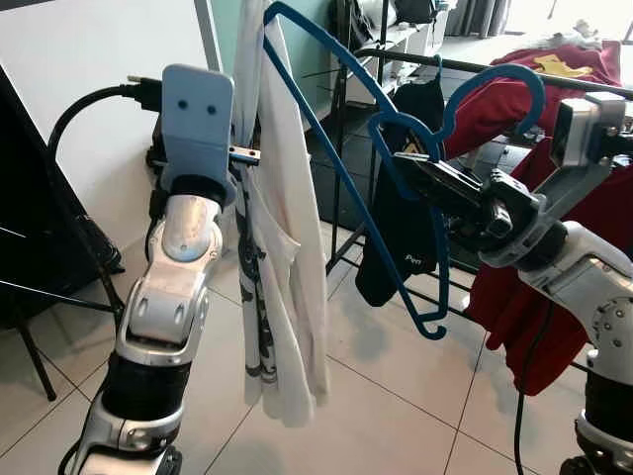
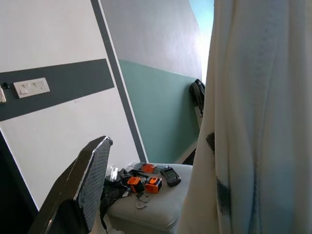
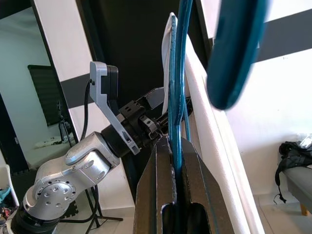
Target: Hang hanger
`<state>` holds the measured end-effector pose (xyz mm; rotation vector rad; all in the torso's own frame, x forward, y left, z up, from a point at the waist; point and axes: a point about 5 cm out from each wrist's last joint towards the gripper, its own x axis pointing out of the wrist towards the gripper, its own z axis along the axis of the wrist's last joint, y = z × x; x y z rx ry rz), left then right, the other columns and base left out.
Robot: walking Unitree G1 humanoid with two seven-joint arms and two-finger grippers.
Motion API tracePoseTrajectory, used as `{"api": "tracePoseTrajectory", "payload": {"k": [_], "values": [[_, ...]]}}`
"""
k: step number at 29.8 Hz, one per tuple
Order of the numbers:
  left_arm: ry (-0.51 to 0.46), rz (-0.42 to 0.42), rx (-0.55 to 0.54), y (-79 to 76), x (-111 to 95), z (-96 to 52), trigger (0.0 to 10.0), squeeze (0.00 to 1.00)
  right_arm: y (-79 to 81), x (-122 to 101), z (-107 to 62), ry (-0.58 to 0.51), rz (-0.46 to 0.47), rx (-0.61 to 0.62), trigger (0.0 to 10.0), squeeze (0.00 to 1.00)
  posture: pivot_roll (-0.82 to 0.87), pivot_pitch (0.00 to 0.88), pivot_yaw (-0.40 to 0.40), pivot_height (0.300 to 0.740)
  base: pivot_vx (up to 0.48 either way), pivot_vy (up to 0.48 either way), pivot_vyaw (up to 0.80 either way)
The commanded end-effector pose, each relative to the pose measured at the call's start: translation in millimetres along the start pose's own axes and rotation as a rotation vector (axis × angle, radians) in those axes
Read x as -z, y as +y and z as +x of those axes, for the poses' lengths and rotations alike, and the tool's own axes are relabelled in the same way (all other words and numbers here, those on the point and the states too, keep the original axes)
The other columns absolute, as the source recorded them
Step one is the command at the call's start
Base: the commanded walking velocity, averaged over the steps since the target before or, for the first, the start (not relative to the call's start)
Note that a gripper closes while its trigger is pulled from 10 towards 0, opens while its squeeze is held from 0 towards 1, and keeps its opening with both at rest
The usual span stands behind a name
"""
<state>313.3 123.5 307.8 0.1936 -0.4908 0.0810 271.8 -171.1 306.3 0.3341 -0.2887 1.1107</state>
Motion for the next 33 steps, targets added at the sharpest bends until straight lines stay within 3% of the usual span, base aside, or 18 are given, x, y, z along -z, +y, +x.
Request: {"api": "tracePoseTrajectory", "payload": {"k": [1,22,33], "values": [[0.010,0.016,-0.001,1.9,1.3,-3.6,10.0,0.00,1.2,-3.8,2.4,-0.011,-0.024,-0.008,10.0,0.00,-0.07,0.074,0.059,0.740,0.000,0.000,0.00],[0.041,0.039,-0.024,10.5,3.2,-13.9,10.0,0.00,-5.5,-4.1,3.6,-0.006,-0.033,0.025,10.0,0.00,-0.07,0.067,0.053,0.740,0.000,0.000,0.00],[0.037,0.016,0.018,1.2,1.5,-13.8,10.0,0.00,-4.9,-4.4,3.8,-0.007,-0.039,0.023,10.0,0.00,-0.07,0.064,0.056,0.740,0.000,0.000,0.00]]}}
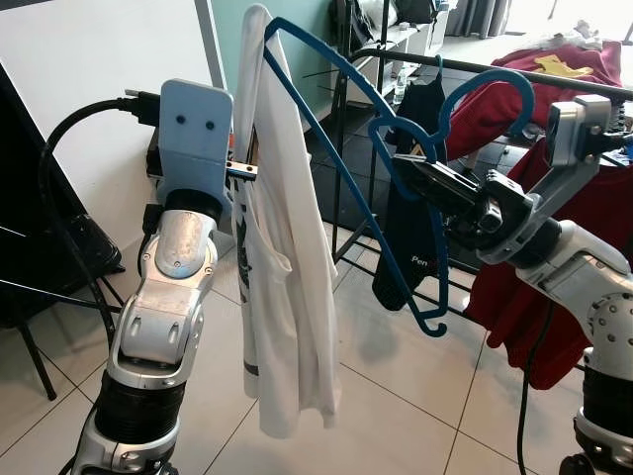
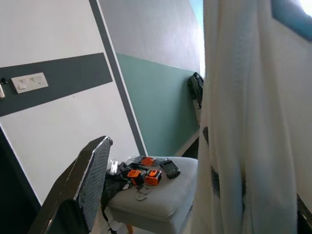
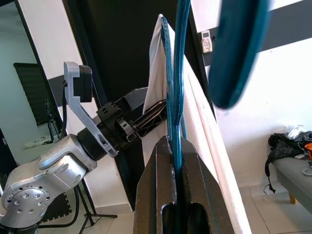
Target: Hang hanger
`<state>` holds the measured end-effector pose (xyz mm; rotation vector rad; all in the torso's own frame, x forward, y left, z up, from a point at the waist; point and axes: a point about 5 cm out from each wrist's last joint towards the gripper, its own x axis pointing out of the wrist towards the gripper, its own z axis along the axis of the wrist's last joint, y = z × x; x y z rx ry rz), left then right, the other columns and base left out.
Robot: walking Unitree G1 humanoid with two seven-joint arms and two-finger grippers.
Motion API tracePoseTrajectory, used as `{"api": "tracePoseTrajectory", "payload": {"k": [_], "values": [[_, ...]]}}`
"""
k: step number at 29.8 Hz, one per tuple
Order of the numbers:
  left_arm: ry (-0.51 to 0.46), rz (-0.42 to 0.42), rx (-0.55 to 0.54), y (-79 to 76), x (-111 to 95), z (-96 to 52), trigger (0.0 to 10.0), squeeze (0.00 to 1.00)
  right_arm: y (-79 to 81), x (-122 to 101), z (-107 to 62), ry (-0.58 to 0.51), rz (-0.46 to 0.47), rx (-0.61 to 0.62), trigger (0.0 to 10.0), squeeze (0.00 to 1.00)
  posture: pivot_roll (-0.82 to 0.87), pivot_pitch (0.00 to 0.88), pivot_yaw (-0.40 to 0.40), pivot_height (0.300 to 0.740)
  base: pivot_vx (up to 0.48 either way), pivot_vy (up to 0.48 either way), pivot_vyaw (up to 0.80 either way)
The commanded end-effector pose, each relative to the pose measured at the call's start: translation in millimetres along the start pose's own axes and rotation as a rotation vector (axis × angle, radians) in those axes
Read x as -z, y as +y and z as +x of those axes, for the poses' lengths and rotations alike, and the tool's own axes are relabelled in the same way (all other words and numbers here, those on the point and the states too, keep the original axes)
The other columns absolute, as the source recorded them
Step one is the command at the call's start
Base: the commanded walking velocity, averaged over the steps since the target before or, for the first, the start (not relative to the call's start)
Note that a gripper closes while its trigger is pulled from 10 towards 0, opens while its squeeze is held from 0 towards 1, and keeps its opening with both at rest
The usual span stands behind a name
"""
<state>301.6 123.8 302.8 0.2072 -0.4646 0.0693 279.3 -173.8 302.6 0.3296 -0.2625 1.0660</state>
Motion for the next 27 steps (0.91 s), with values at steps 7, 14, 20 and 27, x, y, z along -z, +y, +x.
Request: {"api": "tracePoseTrajectory", "payload": {"k": [7,14,20,27], "values": [[0.003,-0.003,0.008,-2.5,-0.3,-0.2,10.0,0.00,3.3,-6.7,4.3,-0.024,-0.040,-0.023,10.0,0.00,-0.08,0.065,0.056,0.740,0.000,0.000,0.00],[-0.017,-0.057,0.109,-13.1,-4.4,-1.2,10.0,0.00,2.8,-6.1,4.3,-0.021,-0.038,-0.019,10.0,0.00,-0.07,0.069,0.057,0.740,0.000,0.000,0.00],[-0.015,-0.050,0.098,-9.3,-3.5,-3.1,10.0,0.00,2.6,-6.0,3.6,-0.021,-0.038,-0.016,10.0,0.00,-0.07,0.070,0.056,0.740,0.000,0.000,0.00],[0.007,-0.036,0.074,-8.4,1.4,-3.9,10.0,0.00,2.8,-6.9,3.8,-0.022,-0.040,-0.020,10.0,0.00,-0.08,0.070,0.055,0.740,0.000,0.000,0.00]]}}
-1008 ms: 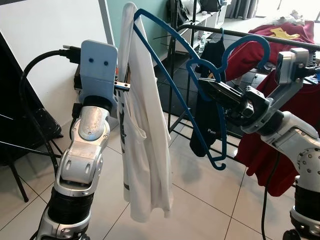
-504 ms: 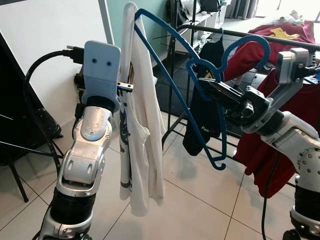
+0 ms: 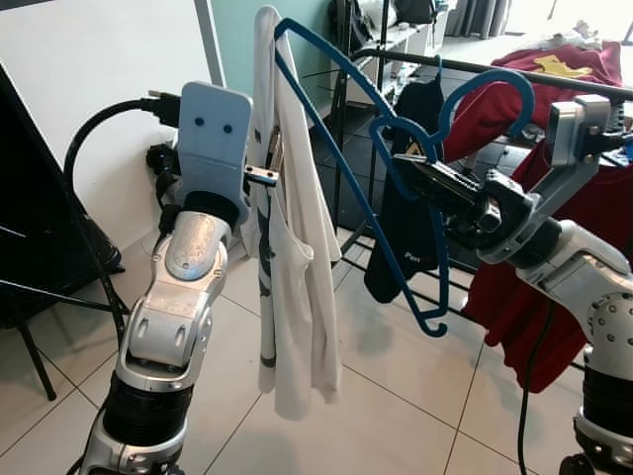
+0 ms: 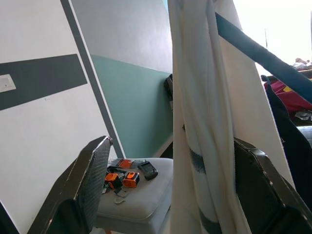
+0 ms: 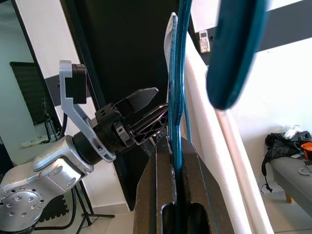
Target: Hang hanger
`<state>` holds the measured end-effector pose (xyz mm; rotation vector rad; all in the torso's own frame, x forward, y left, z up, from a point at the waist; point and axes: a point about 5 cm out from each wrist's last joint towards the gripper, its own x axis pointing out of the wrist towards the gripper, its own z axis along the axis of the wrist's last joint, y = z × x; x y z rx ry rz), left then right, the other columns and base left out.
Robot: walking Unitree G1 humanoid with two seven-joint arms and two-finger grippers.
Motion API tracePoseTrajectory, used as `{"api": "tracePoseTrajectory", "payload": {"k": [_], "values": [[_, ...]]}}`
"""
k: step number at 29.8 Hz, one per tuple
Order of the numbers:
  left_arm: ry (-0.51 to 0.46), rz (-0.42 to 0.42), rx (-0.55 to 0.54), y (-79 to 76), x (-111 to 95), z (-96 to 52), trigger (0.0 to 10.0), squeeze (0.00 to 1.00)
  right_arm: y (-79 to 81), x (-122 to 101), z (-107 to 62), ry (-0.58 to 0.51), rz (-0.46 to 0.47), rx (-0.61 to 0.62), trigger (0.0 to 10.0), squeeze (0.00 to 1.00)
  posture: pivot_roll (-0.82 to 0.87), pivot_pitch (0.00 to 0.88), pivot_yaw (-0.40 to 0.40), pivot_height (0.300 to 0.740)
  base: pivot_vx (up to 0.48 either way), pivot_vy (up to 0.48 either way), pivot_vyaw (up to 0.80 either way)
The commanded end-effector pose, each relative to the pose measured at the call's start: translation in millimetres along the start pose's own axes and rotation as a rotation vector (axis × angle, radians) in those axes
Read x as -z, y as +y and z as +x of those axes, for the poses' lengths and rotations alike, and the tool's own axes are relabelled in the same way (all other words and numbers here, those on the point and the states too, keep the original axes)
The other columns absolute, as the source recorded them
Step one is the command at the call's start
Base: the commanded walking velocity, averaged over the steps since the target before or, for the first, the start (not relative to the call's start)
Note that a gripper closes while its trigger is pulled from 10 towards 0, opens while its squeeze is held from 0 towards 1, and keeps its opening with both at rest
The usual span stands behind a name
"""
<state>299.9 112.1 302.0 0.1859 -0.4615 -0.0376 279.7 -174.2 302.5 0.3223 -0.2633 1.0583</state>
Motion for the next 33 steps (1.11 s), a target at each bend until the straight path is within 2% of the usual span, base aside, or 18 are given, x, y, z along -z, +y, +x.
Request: {"api": "tracePoseTrajectory", "payload": {"k": [1,7,8,9,10,11,12,13,14,19,24,25,26,27,28,29,30,33], "values": [[0.013,0.008,-0.024,2.9,3.7,-2.2,10.0,0.00,3.4,-6.8,4.0,-0.025,-0.032,-0.027,10.0,0.00,-0.08,0.070,0.055,0.740,0.000,0.000,0.00],[0.033,0.013,-0.039,4.5,8.3,-2.0,10.0,0.00,4.3,-8.1,3.8,-0.026,-0.035,-0.030,10.0,0.00,-0.08,0.069,0.057,0.740,0.000,0.000,0.00],[0.045,0.014,-0.047,5.7,11.2,-1.2,9.5,0.00,5.5,-9.1,3.8,-0.028,-0.037,-0.035,10.0,0.00,-0.09,0.067,0.060,0.740,0.000,0.000,0.00],[0.045,0.014,-0.047,5.7,11.2,-1.2,9.5,0.00,5.5,-9.1,3.8,-0.028,-0.037,-0.035,10.0,0.00,-0.09,0.067,0.060,0.740,0.000,0.000,0.00],[0.057,0.008,-0.047,5.0,14.7,0.8,8.7,0.00,7.5,-10.0,3.9,-0.030,-0.039,-0.045,10.0,0.00,-0.09,0.066,0.062,0.740,0.000,0.000,0.00],[0.057,0.008,-0.047,5.0,14.7,0.8,8.7,0.00,7.5,-10.0,3.9,-0.030,-0.039,-0.045,10.0,0.00,-0.09,0.066,0.062,0.740,0.000,0.000,0.00],[0.062,-0.009,-0.037,2.5,17.5,3.3,9.5,0.00,9.2,-10.4,4.1,-0.031,-0.040,-0.054,10.0,0.00,-0.09,0.067,0.063,0.740,0.000,0.000,0.00],[0.062,-0.009,-0.037,2.5,17.5,3.3,9.5,0.00,9.2,-10.4,4.1,-0.031,-0.040,-0.054,10.0,0.00,-0.09,0.067,0.063,0.740,0.000,0.000,0.00],[0.064,-0.031,-0.018,-1.9,19.7,6.3,10.0,0.00,10.4,-10.6,4.5,-0.032,-0.040,-0.060,10.0,0.00,-0.09,0.067,0.065,0.740,0.000,0.000,0.00],[0.060,-0.098,0.053,-16.6,22.5,11.7,10.0,0.00,11.7,-10.5,4.8,-0.032,-0.041,-0.066,10.0,0.00,-0.10,0.066,0.068,0.740,0.000,0.000,0.00],[0.069,-0.094,0.057,-19.1,25.9,14.3,10.0,0.00,13.0,-11.2,3.6,-0.034,-0.043,-0.064,10.0,0.00,-0.10,0.070,0.073,0.740,0.000,0.000,0.00],[0.069,-0.089,0.055,-18.3,26.0,14.6,5.6,0.00,13.2,-11.3,3.4,-0.034,-0.044,-0.063,10.0,0.00,-0.10,0.071,0.072,0.740,0.000,0.000,0.00],[0.066,-0.077,0.047,-16.2,25.9,15.0,3.7,0.00,13.2,-11.2,3.0,-0.034,-0.043,-0.062,10.0,0.00,-0.10,0.073,0.073,0.740,0.000,0.000,0.00],[0.066,-0.077,0.047,-16.2,25.9,15.0,3.7,0.00,13.2,-11.2,3.0,-0.034,-0.043,-0.062,10.0,0.00,-0.10,0.073,0.073,0.740,0.000,0.000,0.00],[0.061,-0.065,0.038,-13.1,25.3,15.7,1.3,0.00,12.8,-10.9,2.7,-0.033,-0.042,-0.060,10.0,0.00,-0.10,0.073,0.071,0.740,0.000,0.000,0.00],[0.060,-0.063,0.036,-12.5,25.1,15.8,1.3,0.00,12.8,-10.8,2.6,-0.033,-0.042,-0.060,10.0,0.00,-0.10,0.073,0.071,0.740,0.000,0.000,0.00],[0.060,-0.055,0.030,-10.8,25.1,15.8,0.0,0.00,12.5,-10.6,2.7,-0.033,-0.042,-0.059,10.0,0.00,-0.10,0.074,0.071,0.740,0.000,0.000,0.00],[0.057,-0.042,0.014,-7.8,25.7,16.1,0.0,0.00,12.3,-10.5,3.0,-0.033,-0.040,-0.058,10.0,0.00,-0.10,0.074,0.070,0.740,0.000,0.000,0.00]]}}
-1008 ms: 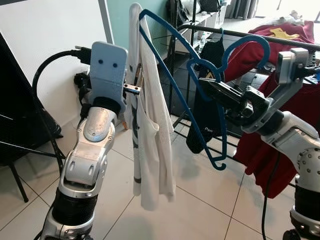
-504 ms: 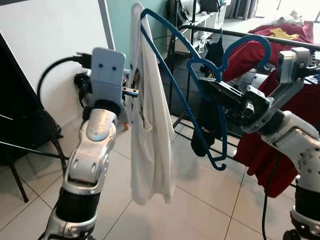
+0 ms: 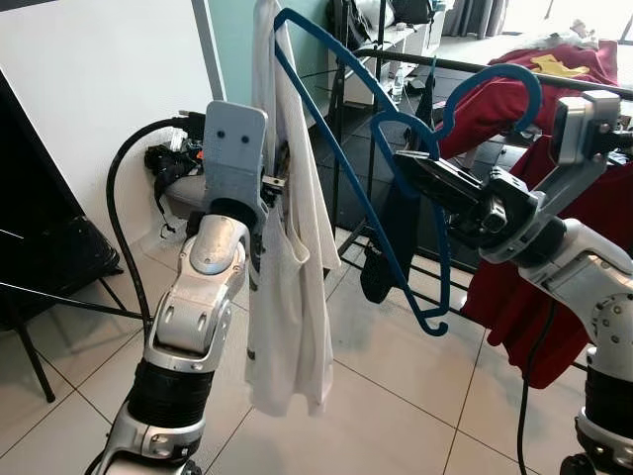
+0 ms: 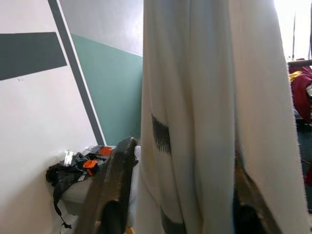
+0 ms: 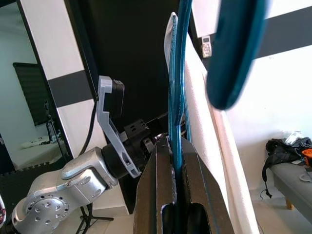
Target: Hang hanger
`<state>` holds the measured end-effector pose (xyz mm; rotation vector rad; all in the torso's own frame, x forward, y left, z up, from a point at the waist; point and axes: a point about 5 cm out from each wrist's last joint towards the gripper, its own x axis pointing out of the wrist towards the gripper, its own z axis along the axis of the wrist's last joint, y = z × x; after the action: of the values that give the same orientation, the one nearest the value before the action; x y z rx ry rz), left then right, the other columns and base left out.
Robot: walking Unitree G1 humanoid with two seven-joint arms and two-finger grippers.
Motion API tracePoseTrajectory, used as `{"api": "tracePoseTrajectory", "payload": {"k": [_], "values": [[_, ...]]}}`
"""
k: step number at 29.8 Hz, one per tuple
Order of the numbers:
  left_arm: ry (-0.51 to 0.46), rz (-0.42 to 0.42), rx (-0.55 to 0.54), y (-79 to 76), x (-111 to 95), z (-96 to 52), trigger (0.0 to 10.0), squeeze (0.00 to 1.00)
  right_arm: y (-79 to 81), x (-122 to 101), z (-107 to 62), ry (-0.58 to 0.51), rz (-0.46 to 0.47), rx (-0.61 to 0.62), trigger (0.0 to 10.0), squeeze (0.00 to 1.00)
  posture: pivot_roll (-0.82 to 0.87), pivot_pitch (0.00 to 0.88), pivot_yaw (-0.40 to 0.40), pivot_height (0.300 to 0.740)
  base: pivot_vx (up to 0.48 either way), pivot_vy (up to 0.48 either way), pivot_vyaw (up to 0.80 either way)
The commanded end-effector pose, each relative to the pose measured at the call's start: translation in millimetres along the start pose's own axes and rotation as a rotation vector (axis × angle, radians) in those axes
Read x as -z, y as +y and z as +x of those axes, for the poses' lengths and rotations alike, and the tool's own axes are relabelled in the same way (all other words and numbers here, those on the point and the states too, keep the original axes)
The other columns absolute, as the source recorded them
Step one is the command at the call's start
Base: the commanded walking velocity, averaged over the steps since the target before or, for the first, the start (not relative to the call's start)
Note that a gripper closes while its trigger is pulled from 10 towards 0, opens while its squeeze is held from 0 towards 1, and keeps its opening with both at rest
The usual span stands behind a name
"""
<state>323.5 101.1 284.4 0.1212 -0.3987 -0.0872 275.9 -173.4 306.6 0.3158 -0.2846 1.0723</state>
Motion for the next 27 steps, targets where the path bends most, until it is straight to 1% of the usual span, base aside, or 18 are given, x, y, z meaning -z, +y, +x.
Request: {"api": "tracePoseTrajectory", "payload": {"k": [1,4,7,9,10,13,14,16,17,18,19,20,21,23,24,25,26,27], "values": [[-0.001,0.033,-0.025,6.6,1.0,1.7,0.0,0.00,7.8,-6.8,2.8,-0.020,-0.028,-0.040,10.0,0.00,-0.10,0.074,0.070,0.740,0.000,0.000,0.00],[-0.005,0.052,-0.055,13.0,1.5,2.0,0.0,0.00,7.0,-6.5,3.0,-0.018,-0.027,-0.038,10.0,0.00,-0.10,0.074,0.068,0.740,0.000,0.000,0.00],[-0.014,0.062,-0.063,14.8,-0.2,2.6,0.0,0.00,5.8,-5.8,2.9,-0.015,-0.029,-0.026,10.0,0.00,-0.10,0.073,0.068,0.740,0.000,0.000,0.00],[-0.030,0.084,-0.061,15.2,-3.5,3.0,0.1,0.00,1.5,-3.5,3.8,-0.005,-0.037,0.012,10.0,0.00,-0.10,0.072,0.066,0.740,0.000,0.000,0.00],[-0.030,0.084,-0.061,15.2,-3.5,3.0,0.1,0.00,1.5,-3.5,3.8,-0.005,-0.037,0.012,10.0,0.00,-0.10,0.072,0.066,0.740,0.000,0.000,0.00],[-0.043,0.101,-0.052,13.3,-6.5,2.3,2.1,0.00,-4.7,3.1,7.1,0.019,-0.016,0.067,10.0,0.00,-0.09,0.069,0.061,0.740,0.000,0.000,0.00],[-0.043,0.101,-0.052,13.3,-6.5,2.3,2.1,0.00,-4.7,3.1,7.1,0.019,-0.016,0.067,10.0,0.00,-0.09,0.069,0.061,0.740,0.000,0.000,0.00],[-0.047,0.114,-0.042,10.7,-7.1,1.1,2.8,0.00,-6.7,11.3,10.3,0.055,0.008,0.089,10.0,0.00,-0.09,0.068,0.058,0.740,0.000,0.000,0.00],[-0.047,0.114,-0.042,10.7,-7.1,1.1,2.8,0.00,-6.7,11.3,10.3,0.055,0.008,0.089,10.0,0.00,-0.09,0.068,0.058,0.740,0.000,0.000,0.00],[-0.048,0.119,-0.037,9.1,-7.1,0.1,3.7,0.00,-5.6,18.8,12.6,0.094,0.018,0.084,10.0,0.00,-0.09,0.067,0.056,0.740,0.000,0.000,0.00],[-0.048,0.119,-0.037,9.1,-7.1,0.1,3.7,0.00,-5.6,18.8,12.6,0.094,0.018,0.084,10.0,0.00,-0.09,0.067,0.056,0.740,0.000,0.000,0.00],[-0.049,0.129,-0.030,7.4,-7.3,-0.9,4.3,0.00,-4.0,27.8,14.6,0.144,0.027,0.079,10.0,0.00,-0.09,0.067,0.056,0.740,0.000,0.000,0.00],[-0.048,0.143,-0.022,6.0,-7.2,-1.5,5.9,0.00,-3.3,37.6,15.5,0.201,0.033,0.080,10.0,0.00,-0.09,0.065,0.053,0.740,0.000,0.000,0.00],[-0.048,0.143,-0.022,6.0,-7.2,-1.5,5.9,0.00,-3.3,37.6,15.5,0.201,0.033,0.080,10.0,0.00,-0.09,0.065,0.053,0.740,0.000,0.000,0.00],[-0.046,0.155,-0.014,4.8,-6.8,-1.9,7.0,0.00,-2.3,45.8,15.9,0.247,0.035,0.079,10.0,0.00,-0.09,0.064,0.053,0.740,0.000,0.000,0.00],[-0.042,0.174,0.006,2.6,-6.5,-1.6,10.0,0.00,-0.7,54.9,16.6,0.295,0.041,0.079,10.0,0.00,-0.09,0.064,0.053,0.740,0.000,0.000,0.00],[-0.042,0.174,0.006,2.6,-6.5,-1.6,10.0,0.00,-0.7,54.9,16.6,0.295,0.041,0.079,10.0,0.00,-0.09,0.064,0.053,0.740,0.000,0.000,0.00],[-0.039,0.190,0.031,0.0,-6.4,-1.3,10.0,0.00,0.3,62.0,17.0,0.333,0.047,0.083,10.0,0.00,-0.09,0.063,0.052,0.740,0.000,0.000,0.00]]}}
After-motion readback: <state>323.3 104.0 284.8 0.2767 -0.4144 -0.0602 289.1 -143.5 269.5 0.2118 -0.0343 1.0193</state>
